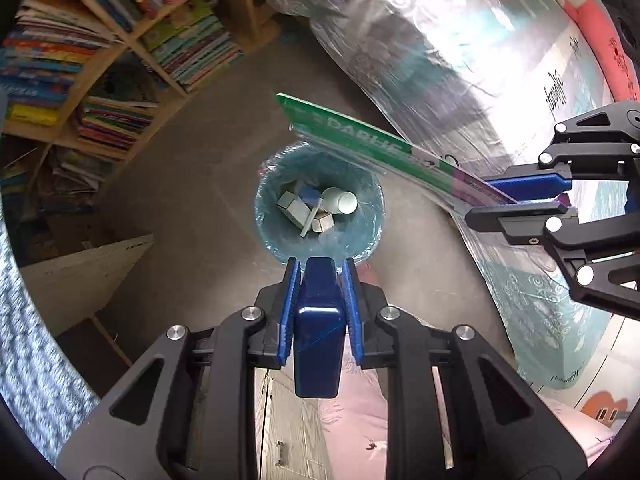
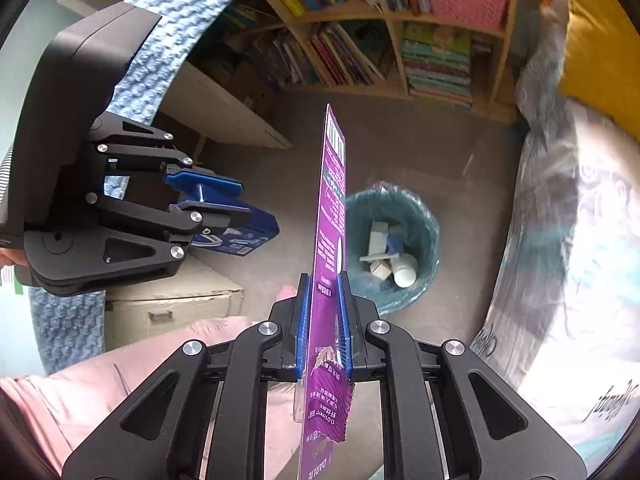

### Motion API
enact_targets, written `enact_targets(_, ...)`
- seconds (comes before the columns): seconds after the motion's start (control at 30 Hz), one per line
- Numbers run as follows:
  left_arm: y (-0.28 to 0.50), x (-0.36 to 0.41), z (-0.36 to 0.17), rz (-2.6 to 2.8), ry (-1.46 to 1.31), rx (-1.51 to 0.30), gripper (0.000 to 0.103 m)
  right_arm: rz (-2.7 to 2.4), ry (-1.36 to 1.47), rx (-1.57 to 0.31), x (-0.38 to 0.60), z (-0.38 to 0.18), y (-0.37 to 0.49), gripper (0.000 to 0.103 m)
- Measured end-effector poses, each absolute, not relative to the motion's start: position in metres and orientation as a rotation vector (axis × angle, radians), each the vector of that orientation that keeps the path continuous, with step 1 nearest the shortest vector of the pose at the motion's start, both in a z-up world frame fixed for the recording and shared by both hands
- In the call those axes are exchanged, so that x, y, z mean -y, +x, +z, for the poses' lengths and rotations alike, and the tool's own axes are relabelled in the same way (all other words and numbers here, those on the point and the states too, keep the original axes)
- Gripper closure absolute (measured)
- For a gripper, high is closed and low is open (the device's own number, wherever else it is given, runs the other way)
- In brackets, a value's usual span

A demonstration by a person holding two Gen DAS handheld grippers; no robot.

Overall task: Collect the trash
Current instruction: 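Open the left tool while the right tool opens, dropping both items into the wastebasket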

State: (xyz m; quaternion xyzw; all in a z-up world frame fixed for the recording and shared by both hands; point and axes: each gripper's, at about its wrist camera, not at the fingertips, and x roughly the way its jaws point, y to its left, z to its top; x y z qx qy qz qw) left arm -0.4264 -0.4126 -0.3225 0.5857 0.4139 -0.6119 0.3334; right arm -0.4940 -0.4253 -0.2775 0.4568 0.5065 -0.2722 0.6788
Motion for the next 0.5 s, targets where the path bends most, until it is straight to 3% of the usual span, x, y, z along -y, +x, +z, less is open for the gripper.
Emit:
enact_targets(0.17,-0.436,0.411,-0.338,-1.592,1.578,-1.010,0.082,-0.629,1.039,-1.111,0.430,-0.292,-0.498,0.083)
enact_targets(0.2,-0.437,0.412,-0.340,-1.583,1.583,-1.002,0.072,-0.633,1.048,-1.108,0.432,-0.296,-0.499,0.065)
enact_targets(0.23,-0.436,0.414,-0.342,-1.573,1.582,-1.006,0.054,-0.645,1.047,-1.102,0.433,-0.297,-0.500,0.049)
enact_targets(0.3,-0.433,0.417,-0.344,-1.555,1.562,-1.017,0.043,-0.657,1.034,-1.092,0.437,-0.296,-0.502,0.049)
enact_targets(0.5,-0.429,0.415,-0.341,-1.558,1.571,-0.993,0.042,-0.688,1.046,-1.083,0.439,-0.288,-0.510,0.048)
